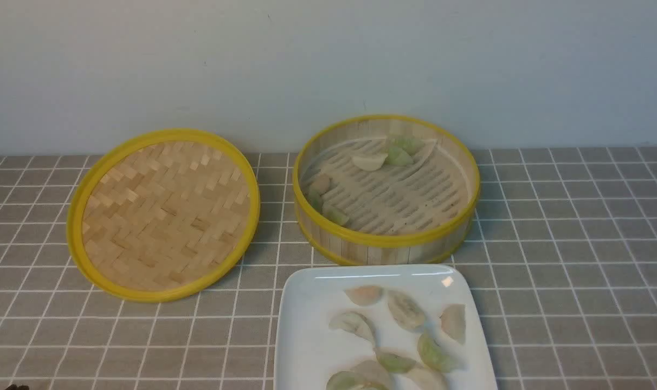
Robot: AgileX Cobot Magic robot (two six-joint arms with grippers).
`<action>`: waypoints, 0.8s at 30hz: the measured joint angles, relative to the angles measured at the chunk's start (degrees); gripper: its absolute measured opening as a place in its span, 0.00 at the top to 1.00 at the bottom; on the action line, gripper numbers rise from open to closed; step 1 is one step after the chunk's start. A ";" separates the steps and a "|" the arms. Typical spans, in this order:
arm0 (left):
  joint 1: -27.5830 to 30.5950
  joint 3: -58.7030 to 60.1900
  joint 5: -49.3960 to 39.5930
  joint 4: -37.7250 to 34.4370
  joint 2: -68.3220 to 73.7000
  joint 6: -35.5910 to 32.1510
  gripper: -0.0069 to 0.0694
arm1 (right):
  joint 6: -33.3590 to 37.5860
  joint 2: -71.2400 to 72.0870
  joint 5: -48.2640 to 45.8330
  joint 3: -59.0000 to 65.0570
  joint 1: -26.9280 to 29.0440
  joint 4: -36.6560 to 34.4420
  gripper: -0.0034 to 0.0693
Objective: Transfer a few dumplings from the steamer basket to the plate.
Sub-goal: Use the left arm to grab a dumpling from the steamer
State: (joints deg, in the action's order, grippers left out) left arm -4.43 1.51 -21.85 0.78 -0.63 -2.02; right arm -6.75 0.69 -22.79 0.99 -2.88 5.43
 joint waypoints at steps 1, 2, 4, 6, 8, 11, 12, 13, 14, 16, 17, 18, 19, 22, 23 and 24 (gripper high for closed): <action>0.00 0.00 0.00 0.00 0.00 0.00 0.92 | 0.00 0.00 0.00 0.00 0.00 0.00 0.97; 0.00 0.00 0.00 0.00 0.00 0.00 0.92 | 0.00 0.00 0.00 0.00 0.00 0.00 0.97; 0.00 0.00 0.00 0.00 0.00 0.00 0.92 | 0.00 0.00 0.00 0.00 0.00 0.00 0.97; 0.00 0.00 0.00 0.00 0.00 0.00 0.92 | 0.00 0.00 0.00 0.00 0.00 0.00 0.97; 0.00 0.00 0.00 0.00 0.00 0.00 0.92 | 0.00 0.00 0.00 0.00 0.00 0.00 0.97; 0.00 0.00 0.00 0.00 0.00 0.00 0.92 | -0.56 0.00 0.00 0.00 0.00 0.00 0.97; 0.00 0.00 0.00 0.00 0.00 0.00 0.92 | -0.63 0.00 0.00 0.00 0.00 0.00 0.97; 0.00 0.00 0.00 0.00 0.00 0.00 0.92 | -0.63 0.00 0.00 0.00 0.00 0.00 0.97; 0.00 0.00 0.00 0.00 0.00 0.00 0.92 | -0.63 0.00 0.00 0.00 0.00 0.00 0.97; 0.00 0.00 0.00 0.00 0.00 0.00 0.92 | -0.68 0.00 0.00 0.00 0.00 0.00 0.97; 0.00 0.00 0.00 0.00 0.00 0.00 0.92 | -0.81 0.00 0.00 0.00 0.00 0.00 0.97; 0.00 0.00 0.00 0.00 0.00 0.00 0.92 | -0.91 0.00 0.00 0.00 0.00 0.00 0.97; 0.00 0.00 0.00 0.00 0.00 0.00 0.92 | -0.96 0.00 0.00 0.00 0.00 0.00 0.97; 0.00 0.00 0.00 0.00 0.00 0.00 0.92 | -1.08 0.00 0.00 0.00 0.00 0.00 0.97; 0.00 0.00 0.00 0.11 0.00 0.00 0.92 | -1.08 0.00 0.00 0.00 0.00 0.00 0.97; 0.00 0.00 0.00 0.23 0.00 0.00 0.92 | -1.08 0.00 0.00 0.00 0.00 0.00 0.97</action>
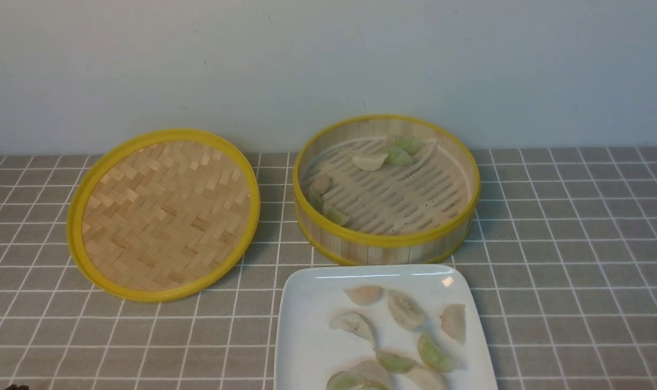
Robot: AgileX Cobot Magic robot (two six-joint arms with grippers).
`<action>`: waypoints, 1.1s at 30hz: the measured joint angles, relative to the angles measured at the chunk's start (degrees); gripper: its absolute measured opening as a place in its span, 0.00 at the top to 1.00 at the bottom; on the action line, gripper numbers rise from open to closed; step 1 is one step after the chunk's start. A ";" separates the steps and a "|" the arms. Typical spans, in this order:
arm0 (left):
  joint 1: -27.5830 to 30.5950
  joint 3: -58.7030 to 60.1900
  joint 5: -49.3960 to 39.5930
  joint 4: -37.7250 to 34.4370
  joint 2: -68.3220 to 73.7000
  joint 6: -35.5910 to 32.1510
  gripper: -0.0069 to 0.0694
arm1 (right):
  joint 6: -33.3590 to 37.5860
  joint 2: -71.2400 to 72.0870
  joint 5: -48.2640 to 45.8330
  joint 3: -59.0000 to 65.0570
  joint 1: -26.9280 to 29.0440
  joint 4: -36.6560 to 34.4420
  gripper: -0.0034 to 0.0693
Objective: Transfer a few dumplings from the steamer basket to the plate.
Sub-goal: Use the left arm to grab a dumpling from the steamer
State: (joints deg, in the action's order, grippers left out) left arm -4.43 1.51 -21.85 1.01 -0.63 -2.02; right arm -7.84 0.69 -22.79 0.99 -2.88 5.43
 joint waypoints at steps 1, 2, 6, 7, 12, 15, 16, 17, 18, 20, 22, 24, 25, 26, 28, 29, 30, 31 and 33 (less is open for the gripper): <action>0.00 0.00 0.00 0.00 0.00 0.00 0.92 | 0.00 0.00 0.00 0.00 0.00 0.00 0.97; 0.00 0.00 0.00 0.00 0.00 0.00 0.92 | 0.00 0.00 0.00 0.00 0.00 0.00 0.97; 0.00 0.00 0.00 0.00 0.00 0.00 0.92 | 0.00 0.00 0.00 0.00 0.00 0.00 0.97; 0.00 0.00 0.00 0.06 0.00 0.00 0.92 | 0.00 0.00 0.00 0.00 0.00 0.00 0.97; 0.00 0.06 1.07 -1.85 0.00 0.53 0.92 | 0.00 0.00 0.00 0.00 0.00 0.00 0.97; 0.00 0.18 5.68 -7.68 0.00 2.02 0.92 | -0.06 0.00 0.19 0.00 0.00 0.00 0.97; 0.00 0.18 9.39 -12.62 0.00 3.34 0.92 | -0.52 0.00 1.20 0.13 0.00 -0.78 0.97; 0.00 0.18 11.99 -16.35 0.00 4.03 0.92 | -1.50 0.00 2.96 0.41 0.00 -3.31 0.97; 0.00 0.18 12.40 -16.98 0.00 4.04 0.92 | -1.72 0.00 3.33 0.41 0.00 -3.31 0.97; 0.00 0.18 15.30 -21.36 0.00 4.59 0.92 | -4.46 0.00 6.64 0.61 0.00 -8.53 0.97; 0.00 0.18 19.81 -26.68 0.00 4.80 0.92 | -10.14 0.00 13.42 0.61 0.00 -19.66 0.97; 0.00 0.18 23.52 -29.64 0.00 4.85 0.92 | -12.33 0.00 16.25 0.61 0.00 -25.93 0.97; 0.00 0.18 25.47 -30.82 0.00 4.90 0.92 | -13.23 0.00 17.55 0.61 0.00 -27.98 0.97; 0.00 0.18 29.03 -32.61 0.00 5.02 0.92 | -14.32 0.00 19.71 0.61 0.00 -32.48 0.97; 0.00 0.18 35.98 -35.07 0.00 5.61 0.92 | -14.77 0.00 21.64 0.61 0.00 -35.91 0.97; 0.00 0.18 38.44 -35.75 0.00 6.01 0.92 | -14.83 0.00 22.02 0.61 0.00 -36.67 0.97; 0.00 -0.70 40.59 -36.67 0.00 6.62 0.92 | -14.83 0.00 22.21 0.61 0.00 -37.06 0.97; 0.00 -2.08 41.07 -37.04 0.06 7.02 0.92 | -14.89 0.00 22.25 0.61 0.00 -37.12 0.97; 0.00 -6.69 40.46 -36.64 1.89 7.35 0.92 | -15.32 0.00 22.49 0.61 0.00 -37.32 0.97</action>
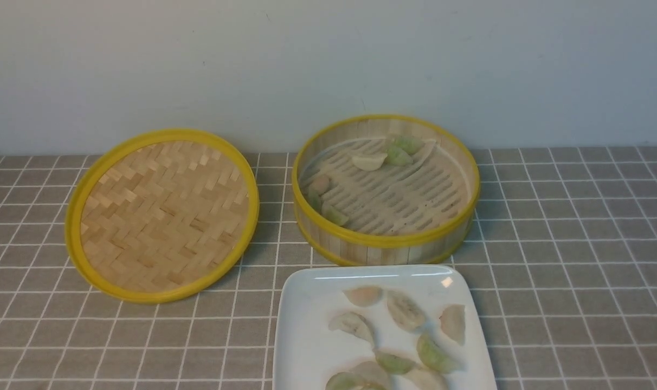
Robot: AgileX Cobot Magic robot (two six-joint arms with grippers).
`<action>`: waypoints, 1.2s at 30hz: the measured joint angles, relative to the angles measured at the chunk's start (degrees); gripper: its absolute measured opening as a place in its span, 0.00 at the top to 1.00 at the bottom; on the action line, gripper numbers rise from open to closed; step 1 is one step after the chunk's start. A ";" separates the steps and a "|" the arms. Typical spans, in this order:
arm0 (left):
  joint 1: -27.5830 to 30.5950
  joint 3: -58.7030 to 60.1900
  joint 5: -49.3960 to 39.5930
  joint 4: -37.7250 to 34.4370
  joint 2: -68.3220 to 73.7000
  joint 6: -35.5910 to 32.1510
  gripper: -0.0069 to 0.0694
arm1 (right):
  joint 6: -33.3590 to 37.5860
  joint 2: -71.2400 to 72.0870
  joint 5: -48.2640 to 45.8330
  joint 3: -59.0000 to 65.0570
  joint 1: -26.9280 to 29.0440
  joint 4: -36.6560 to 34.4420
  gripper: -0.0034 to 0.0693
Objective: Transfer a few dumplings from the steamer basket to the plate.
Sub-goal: Use the left arm to grab a dumpling from the steamer
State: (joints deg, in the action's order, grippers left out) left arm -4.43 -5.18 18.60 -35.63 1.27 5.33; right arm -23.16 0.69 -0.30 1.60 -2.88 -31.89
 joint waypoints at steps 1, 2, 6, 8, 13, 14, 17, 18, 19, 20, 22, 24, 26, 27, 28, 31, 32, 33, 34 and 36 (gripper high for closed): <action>0.00 -3.05 -1.32 0.83 1.93 0.17 0.92 | -0.17 0.00 0.30 0.00 0.00 -0.07 0.97; 0.00 -6.45 -3.72 1.94 4.46 0.22 0.92 | -0.17 0.00 -0.59 -0.20 0.00 -0.07 0.97; 0.00 -18.40 -16.03 6.20 15.31 0.16 0.92 | 2.06 -0.69 -8.60 -5.49 -0.05 1.43 0.97; 0.00 -26.54 -26.23 9.06 23.76 -0.74 0.92 | 4.85 -4.15 -15.69 -13.18 -0.12 4.00 0.97; 0.00 -49.09 -57.78 12.32 49.60 -7.88 0.92 | 15.41 -21.68 -40.58 -34.10 -0.12 9.63 0.97; 0.00 -51.21 -60.56 12.32 52.44 -9.02 0.92 | 17.22 -24.02 -44.73 -36.41 -0.12 10.05 0.97; -0.13 -59.68 -70.17 12.21 64.93 -13.47 0.92 | 23.54 -34.31 -57.67 -46.84 -0.12 10.94 0.97; -0.52 -62.33 -72.77 12.21 69.06 -14.55 0.92 | 25.24 -37.54 -60.51 -49.14 -0.12 11.14 0.97; -1.37 -65.43 -75.10 12.51 73.76 -15.42 0.92 | 27.80 -41.02 -64.35 -52.08 -0.12 11.35 0.97; -2.21 -67.49 -76.22 12.75 76.73 -16.19 0.92 | 28.67 -43.04 -65.59 -53.73 -0.12 11.41 0.97; -4.40 -72.22 -78.04 13.99 82.33 -16.86 0.92 | 30.45 -47.05 -68.25 -56.61 -0.12 11.41 0.97; -7.72 -77.90 -79.97 15.76 89.53 -17.43 0.92 | 31.14 -49.45 -69.04 -57.70 -0.12 11.41 0.97; -9.49 -82.21 -81.41 16.76 93.99 -17.48 0.92 | 31.29 -50.56 -69.35 -57.99 -0.12 11.47 0.97; -11.68 -87.43 -83.66 18.30 98.78 -17.48 0.92 | 31.35 -51.14 -69.66 -57.98 -0.12 11.60 0.97; -12.93 -90.82 -85.02 19.26 101.57 -17.42 0.92 | 31.35 -51.32 -69.82 -57.98 -0.12 11.72 0.97; -15.90 -100.55 -88.07 21.66 108.67 -17.32 0.92 | 31.40 -51.38 -70.01 -57.99 -0.12 12.24 0.97; -16.60 -104.13 -88.68 22.21 111.11 -17.32 0.92 | 31.40 -51.38 -70.06 -58.04 -0.12 12.38 0.97; -17.00 -107.00 -89.05 22.60 113.10 -17.32 0.92 | 31.40 -51.38 -70.20 -58.04 -0.12 12.44 0.97; -17.42 -111.31 -89.14 22.79 116.10 -17.30 0.92 | 31.34 -51.38 -70.41 -58.04 -0.17 12.44 0.97; -17.63 -117.67 -89.20 22.80 120.69 -17.25 0.92 | 31.15 -51.38 -70.55 -58.04 -0.17 12.44 0.97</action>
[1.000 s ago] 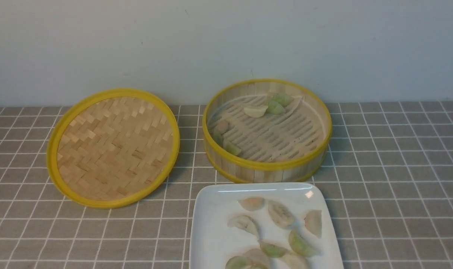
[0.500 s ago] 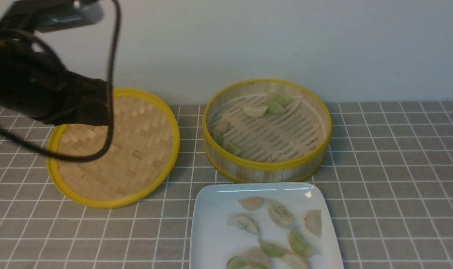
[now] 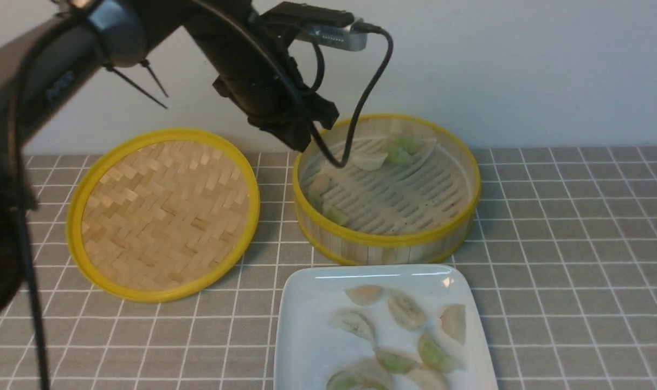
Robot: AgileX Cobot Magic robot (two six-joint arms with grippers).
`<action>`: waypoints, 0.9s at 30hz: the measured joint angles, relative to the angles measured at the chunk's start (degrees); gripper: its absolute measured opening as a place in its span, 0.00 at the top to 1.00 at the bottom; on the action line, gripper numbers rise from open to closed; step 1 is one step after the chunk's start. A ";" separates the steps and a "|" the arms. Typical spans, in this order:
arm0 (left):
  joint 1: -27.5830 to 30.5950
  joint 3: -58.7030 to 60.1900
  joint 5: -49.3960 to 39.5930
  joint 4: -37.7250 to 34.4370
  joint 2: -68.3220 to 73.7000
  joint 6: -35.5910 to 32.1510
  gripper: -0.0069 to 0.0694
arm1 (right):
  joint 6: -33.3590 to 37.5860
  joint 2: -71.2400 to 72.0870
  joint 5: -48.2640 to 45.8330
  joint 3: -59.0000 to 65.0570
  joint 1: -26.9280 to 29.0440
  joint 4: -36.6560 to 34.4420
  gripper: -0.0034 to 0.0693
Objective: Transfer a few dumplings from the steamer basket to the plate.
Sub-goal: Use the left arm to grab a dumpling from the steamer
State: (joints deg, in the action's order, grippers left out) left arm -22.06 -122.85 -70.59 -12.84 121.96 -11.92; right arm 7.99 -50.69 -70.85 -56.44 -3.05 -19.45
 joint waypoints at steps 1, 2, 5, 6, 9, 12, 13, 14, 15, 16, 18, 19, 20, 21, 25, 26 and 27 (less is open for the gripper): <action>0.00 -2.62 0.00 -0.06 1.99 0.00 0.92 | -0.11 0.00 -0.05 0.00 0.00 0.00 0.97; -0.09 -5.13 0.00 -0.21 3.91 0.00 0.92 | -0.31 0.00 -0.05 0.00 0.00 0.00 0.97; -0.18 -13.04 0.00 -0.83 10.63 -0.15 0.92 | -0.87 0.00 -0.26 -0.06 0.00 0.00 0.97; -0.25 -14.64 0.00 -0.72 12.15 -0.15 0.92 | -0.94 0.00 -0.33 -0.06 0.00 0.00 0.97; -0.76 -16.62 -0.06 0.84 14.65 -0.25 0.92 | -1.08 0.00 -0.57 -0.17 0.00 0.13 0.97; -1.59 -16.91 -0.06 2.53 16.07 -1.45 0.91 | -1.13 0.00 -0.63 -0.17 0.00 0.13 0.97; -1.95 -17.06 -0.21 3.14 16.53 -2.09 0.89 | -1.13 0.00 -0.63 -0.17 0.00 0.19 0.97; -2.20 -17.19 -0.24 3.46 17.08 -2.31 0.88 | -1.13 0.00 -0.67 -0.17 0.00 0.19 0.97; -2.47 -17.27 -0.24 3.87 17.52 -2.60 0.86 | -1.13 0.00 -0.67 -0.22 0.00 0.19 0.97; -2.77 -17.32 -0.24 4.70 18.23 -2.81 0.83 | -1.14 0.00 -0.67 -0.22 0.00 0.19 0.97; -3.20 -17.32 0.58 6.20 19.42 -2.99 0.76 | -1.19 0.00 -0.67 -0.22 0.00 0.19 0.97; -3.33 -17.32 1.13 6.88 19.79 -2.99 0.73 | -1.19 0.00 -0.73 -0.22 0.00 0.19 0.97; -3.52 -17.32 2.12 7.90 20.56 -2.99 0.68 | -1.19 0.00 -0.85 -0.22 0.00 0.19 0.97; -3.58 -17.32 2.58 8.45 21.01 -2.99 0.64 | -1.19 0.00 -0.93 -0.22 0.00 0.19 0.97; -3.88 -17.32 4.20 11.46 22.66 -2.61 0.48 | -1.27 0.00 -1.08 -0.22 0.00 0.19 0.97; -3.88 -17.32 4.58 12.01 22.93 -2.33 0.46 | -1.27 0.00 -1.13 -0.22 0.00 0.19 0.97; -4.00 -17.32 5.23 12.40 23.54 -1.81 0.43 | -1.32 0.00 -1.13 -0.22 0.00 0.19 0.97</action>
State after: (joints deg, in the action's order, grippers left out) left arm -26.06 -140.16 -65.36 -0.43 145.50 -13.73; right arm 6.67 -50.69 -71.98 -56.67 -3.05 -19.25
